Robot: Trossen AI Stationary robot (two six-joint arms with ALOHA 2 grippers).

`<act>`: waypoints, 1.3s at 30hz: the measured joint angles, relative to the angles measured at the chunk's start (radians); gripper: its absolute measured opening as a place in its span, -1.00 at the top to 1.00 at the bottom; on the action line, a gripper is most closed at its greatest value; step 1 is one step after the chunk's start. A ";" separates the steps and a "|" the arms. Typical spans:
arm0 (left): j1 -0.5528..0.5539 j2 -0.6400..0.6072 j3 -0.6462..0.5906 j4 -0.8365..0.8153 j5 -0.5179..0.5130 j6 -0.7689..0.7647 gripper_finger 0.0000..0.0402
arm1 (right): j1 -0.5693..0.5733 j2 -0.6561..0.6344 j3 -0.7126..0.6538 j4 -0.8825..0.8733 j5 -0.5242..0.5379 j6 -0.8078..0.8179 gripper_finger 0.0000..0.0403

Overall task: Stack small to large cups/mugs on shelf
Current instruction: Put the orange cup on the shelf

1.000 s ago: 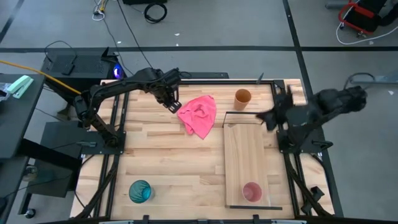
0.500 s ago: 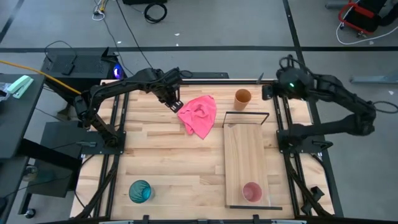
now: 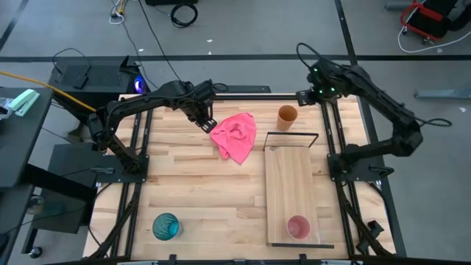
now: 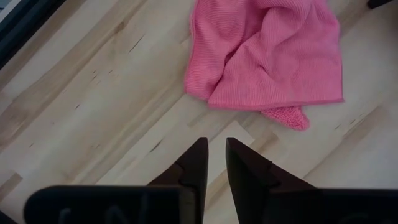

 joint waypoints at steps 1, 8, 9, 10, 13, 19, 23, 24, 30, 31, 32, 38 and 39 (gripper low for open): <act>0.000 0.000 0.000 0.000 0.000 0.001 0.69 | 0.000 0.018 0.000 0.002 -0.003 -0.011 0.54; 0.000 0.000 0.000 0.000 0.000 0.011 0.66 | 0.001 0.135 0.000 0.003 -0.026 -0.063 0.54; 0.000 0.000 0.000 0.000 0.000 0.011 0.65 | 0.001 0.148 0.000 0.005 -0.027 -0.073 0.54; 0.000 0.000 0.000 0.000 0.000 0.011 0.65 | 0.001 0.161 0.000 0.007 -0.027 -0.078 0.54; 0.000 0.000 0.000 0.000 0.000 0.010 0.63 | 0.001 0.198 0.000 0.011 -0.028 -0.097 0.54; 0.000 0.000 0.000 0.001 0.000 0.008 0.63 | 0.011 0.255 0.000 0.033 -0.042 -0.109 0.54; 0.000 0.000 0.000 0.001 0.000 0.008 0.63 | 0.017 0.290 0.000 0.042 -0.045 -0.124 0.54; 0.000 0.000 0.000 0.001 0.000 0.008 0.62 | 0.021 0.298 0.000 0.044 -0.043 -0.124 0.54; 0.000 0.000 0.000 0.002 0.000 0.008 0.60 | 0.025 0.333 0.000 0.064 -0.030 -0.122 0.54; 0.000 0.000 0.000 0.002 0.000 0.008 0.60 | 0.025 0.338 0.000 0.066 -0.029 -0.122 0.54; 0.000 0.000 0.000 0.002 0.000 0.008 0.60 | 0.025 0.343 0.000 0.068 -0.026 -0.122 0.54; 0.000 0.000 0.000 0.002 0.000 0.008 0.60 | 0.025 0.355 0.000 0.077 -0.023 -0.122 0.54; 0.000 0.000 0.000 0.002 0.000 0.008 0.60 | 0.025 0.355 0.000 0.083 -0.022 -0.122 0.55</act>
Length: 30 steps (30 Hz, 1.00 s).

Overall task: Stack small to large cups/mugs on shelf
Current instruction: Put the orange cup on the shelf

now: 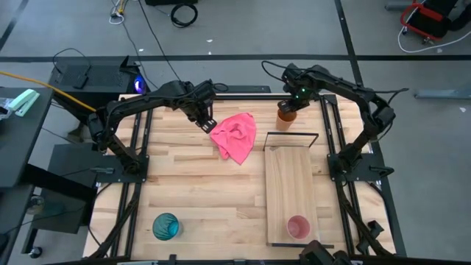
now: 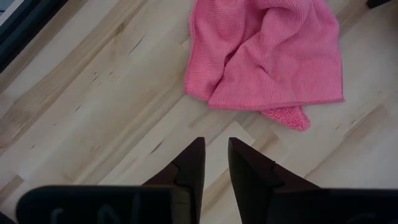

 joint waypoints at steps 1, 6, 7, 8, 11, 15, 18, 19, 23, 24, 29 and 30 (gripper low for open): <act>0.000 0.000 0.000 0.000 0.000 0.000 0.61 | 0.000 0.000 0.000 0.004 0.000 0.000 0.56; 0.000 0.000 0.000 0.002 0.000 0.000 0.60 | 0.000 0.005 0.000 0.004 0.002 0.004 0.65; 0.000 0.000 0.000 0.002 0.000 0.000 0.60 | 0.000 0.008 0.000 0.003 0.003 0.004 0.68; 0.000 0.000 0.000 0.002 0.000 0.000 0.60 | 0.000 0.012 0.000 0.003 0.003 0.004 0.71; 0.000 0.000 0.000 0.002 0.000 -0.001 0.62 | 0.000 0.023 0.000 0.005 0.006 0.002 0.81; 0.000 0.000 0.000 0.005 0.000 -0.001 0.65 | 0.000 0.022 0.000 0.011 0.004 -0.003 0.95; 0.000 0.000 0.000 0.007 0.000 -0.001 0.66 | 0.000 0.022 0.000 0.011 0.004 -0.012 0.95; 0.000 0.000 0.000 0.007 0.000 -0.001 0.66 | 0.000 0.022 0.000 0.011 0.004 -0.014 0.95; 0.000 0.000 0.000 0.007 0.000 -0.001 0.64 | 0.000 0.014 0.000 0.011 0.004 -0.035 0.97; 0.000 0.000 0.000 0.007 0.000 -0.001 0.64 | 0.000 0.008 0.000 0.009 0.006 -0.037 0.97; 0.000 0.000 0.000 0.021 0.000 -0.001 0.66 | 0.000 -0.043 0.039 -0.005 0.006 -0.055 0.98; 0.000 0.000 0.000 0.026 0.000 -0.001 0.66 | 0.000 -0.058 0.050 -0.006 0.002 -0.056 0.98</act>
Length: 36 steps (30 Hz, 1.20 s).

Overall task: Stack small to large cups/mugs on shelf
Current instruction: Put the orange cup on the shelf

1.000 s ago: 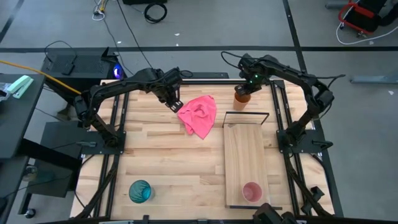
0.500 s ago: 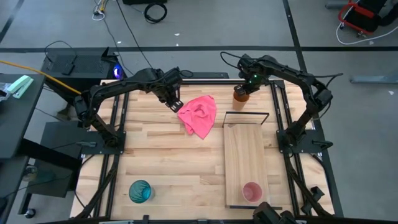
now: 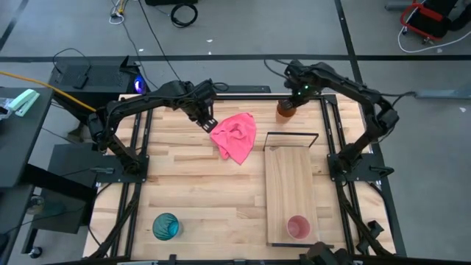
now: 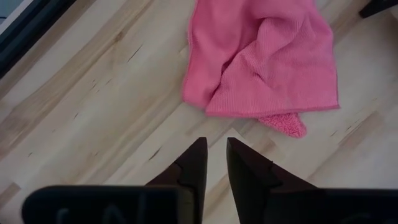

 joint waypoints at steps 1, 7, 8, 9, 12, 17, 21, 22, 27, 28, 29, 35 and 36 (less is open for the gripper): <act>0.000 0.000 0.000 0.005 0.000 0.000 0.67 | 0.000 -0.014 0.011 -0.002 -0.005 0.000 0.99; 0.000 0.000 0.000 0.016 0.000 0.000 0.70 | 0.000 -0.084 0.142 -0.107 -0.010 -0.013 0.99; 0.000 0.000 0.000 0.016 0.000 0.000 0.70 | 0.000 -0.094 0.170 -0.138 -0.010 -0.022 0.99; 0.000 0.000 0.000 0.016 0.000 0.000 0.70 | 0.001 -0.103 0.199 -0.171 -0.010 -0.028 0.99; 0.000 0.000 0.000 0.016 0.000 0.000 0.69 | 0.005 -0.136 0.294 -0.271 -0.010 -0.040 0.99; 0.000 0.000 0.000 0.016 0.000 -0.003 0.70 | 0.020 -0.185 0.442 -0.412 -0.010 -0.049 0.99; 0.000 0.000 0.000 0.016 0.000 -0.002 0.73 | 0.066 -0.263 0.467 -0.409 -0.046 0.006 0.99; 0.000 0.000 0.000 0.017 0.000 -0.002 0.73 | 0.083 -0.281 0.462 -0.406 -0.055 0.016 0.99; 0.000 0.000 0.000 0.017 0.000 -0.001 0.73 | 0.211 -0.352 0.444 -0.406 -0.094 0.110 0.99; 0.000 0.000 0.000 0.017 0.000 -0.001 0.72 | 0.245 -0.366 0.441 -0.407 -0.107 0.129 0.99; 0.000 0.000 0.000 0.017 0.000 0.000 0.72 | 0.280 -0.374 0.440 -0.407 -0.123 0.144 0.99; 0.000 0.000 0.000 0.017 0.000 0.000 0.74 | 0.516 -0.408 0.437 -0.407 -0.165 0.257 0.99; 0.000 0.000 0.000 0.017 0.000 -0.002 0.75 | 0.557 -0.411 0.437 -0.406 -0.164 0.279 0.99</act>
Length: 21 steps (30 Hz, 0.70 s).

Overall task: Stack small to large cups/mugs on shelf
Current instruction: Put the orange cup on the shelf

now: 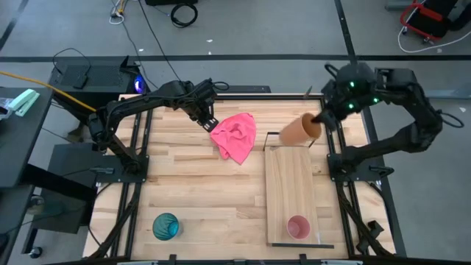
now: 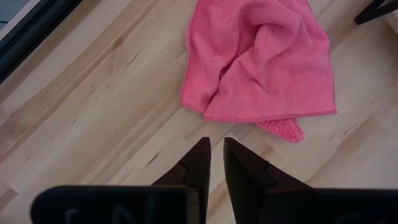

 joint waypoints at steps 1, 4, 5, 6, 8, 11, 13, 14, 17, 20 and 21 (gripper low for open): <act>0.000 0.000 0.000 0.000 0.000 -0.001 0.75 | 0.039 0.000 0.000 0.000 0.003 0.026 0.99; 0.000 0.000 0.000 0.000 0.000 -0.008 0.74 | 0.157 0.003 -0.004 0.002 0.035 0.102 0.99; 0.000 0.000 0.000 0.000 0.000 -0.009 0.73 | 0.195 0.004 -0.014 0.004 0.052 0.125 0.99; 0.000 0.000 0.000 0.000 0.000 -0.009 0.73 | 0.231 0.004 -0.032 0.004 0.075 0.146 0.99; 0.000 0.000 0.000 0.000 0.000 -0.009 0.72 | 0.299 0.005 -0.090 0.001 0.103 0.181 0.99; 0.000 0.000 0.000 0.000 0.000 -0.009 0.72 | 0.385 0.005 -0.221 0.002 0.123 0.223 0.99; 0.000 0.000 0.000 0.000 0.000 -0.009 0.74 | 0.436 0.007 -0.315 -0.001 0.126 0.226 0.99; 0.000 0.000 0.000 0.000 0.000 -0.009 0.75 | 0.456 0.009 -0.358 0.001 0.129 0.226 0.99; 0.000 0.000 0.000 0.000 0.000 -0.010 0.76 | 0.491 0.009 -0.461 0.022 0.147 0.247 0.98; 0.000 0.000 0.000 0.000 0.000 -0.010 0.75 | 0.516 0.010 -0.528 0.096 0.162 0.257 0.99; 0.000 0.000 0.000 0.000 0.000 -0.010 0.75 | 0.524 0.012 -0.544 0.122 0.161 0.257 0.99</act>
